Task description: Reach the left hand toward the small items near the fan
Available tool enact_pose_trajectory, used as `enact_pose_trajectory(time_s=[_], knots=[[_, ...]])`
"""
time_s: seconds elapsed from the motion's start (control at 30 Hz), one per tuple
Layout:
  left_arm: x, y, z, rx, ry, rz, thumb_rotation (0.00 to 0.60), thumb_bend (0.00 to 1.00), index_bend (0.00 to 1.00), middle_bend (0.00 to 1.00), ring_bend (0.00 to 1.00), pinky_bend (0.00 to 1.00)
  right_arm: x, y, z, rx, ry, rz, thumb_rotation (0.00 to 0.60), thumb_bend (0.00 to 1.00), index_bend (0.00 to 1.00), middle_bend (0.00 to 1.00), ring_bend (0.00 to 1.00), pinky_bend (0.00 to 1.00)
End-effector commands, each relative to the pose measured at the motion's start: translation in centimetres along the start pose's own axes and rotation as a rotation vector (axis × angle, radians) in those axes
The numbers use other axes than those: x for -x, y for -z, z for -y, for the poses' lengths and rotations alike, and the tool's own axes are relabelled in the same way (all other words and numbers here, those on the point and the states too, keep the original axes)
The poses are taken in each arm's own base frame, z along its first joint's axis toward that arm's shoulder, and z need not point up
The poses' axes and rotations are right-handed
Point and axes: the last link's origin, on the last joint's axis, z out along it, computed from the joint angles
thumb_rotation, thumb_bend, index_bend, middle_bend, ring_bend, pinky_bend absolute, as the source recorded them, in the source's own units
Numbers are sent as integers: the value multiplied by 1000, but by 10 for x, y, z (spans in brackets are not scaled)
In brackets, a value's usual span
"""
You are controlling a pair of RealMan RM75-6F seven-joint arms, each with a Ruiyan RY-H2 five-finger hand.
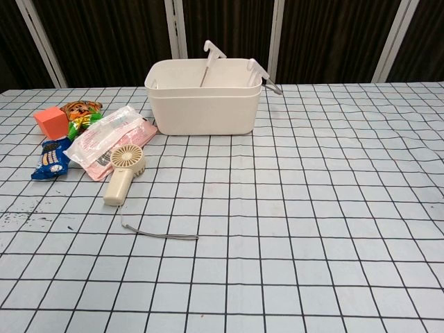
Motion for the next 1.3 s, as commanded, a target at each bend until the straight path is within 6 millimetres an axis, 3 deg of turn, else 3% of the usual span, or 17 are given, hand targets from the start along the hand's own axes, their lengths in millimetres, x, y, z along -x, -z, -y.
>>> enact_pose_trajectory(time_s=[0.03,0.4,0.47,0.53,0.6,0.73,0.9,1.3], knots=[[0,0,0,-1,-1,0,600,103,0,0,0,79,0,0,-1,4,-2,0,600,207,0,0,0,44],[1,1,0,-6,1,17,600,104,0,8,15,96,-1,2,0,1,-3,-3,600,207,0,0,0,44],[1,0,-1,-7,2,34,600,130,0,104,117,217,-1,2,1,0,-2,-2,600,207,0,0,0,44],[0,-5,-4,-2,-8,44,600,246,0,391,384,517,-1,2,1,2,-3,-1,600,207,0,0,0,44],[0,-12,-9,10,-19,54,600,370,0,628,597,711,-1,2,0,4,-4,-1,600,207,0,0,0,43],[5,-33,-28,37,-12,124,600,560,0,843,793,843,0,1,1,2,-5,3,600,208,0,0,0,43],[21,-69,-62,72,-11,222,600,662,0,922,871,896,0,-1,1,0,-9,5,600,208,0,0,0,43],[58,-110,-122,90,-86,314,600,674,24,931,879,903,0,-2,0,1,-25,9,600,208,0,0,0,43]])
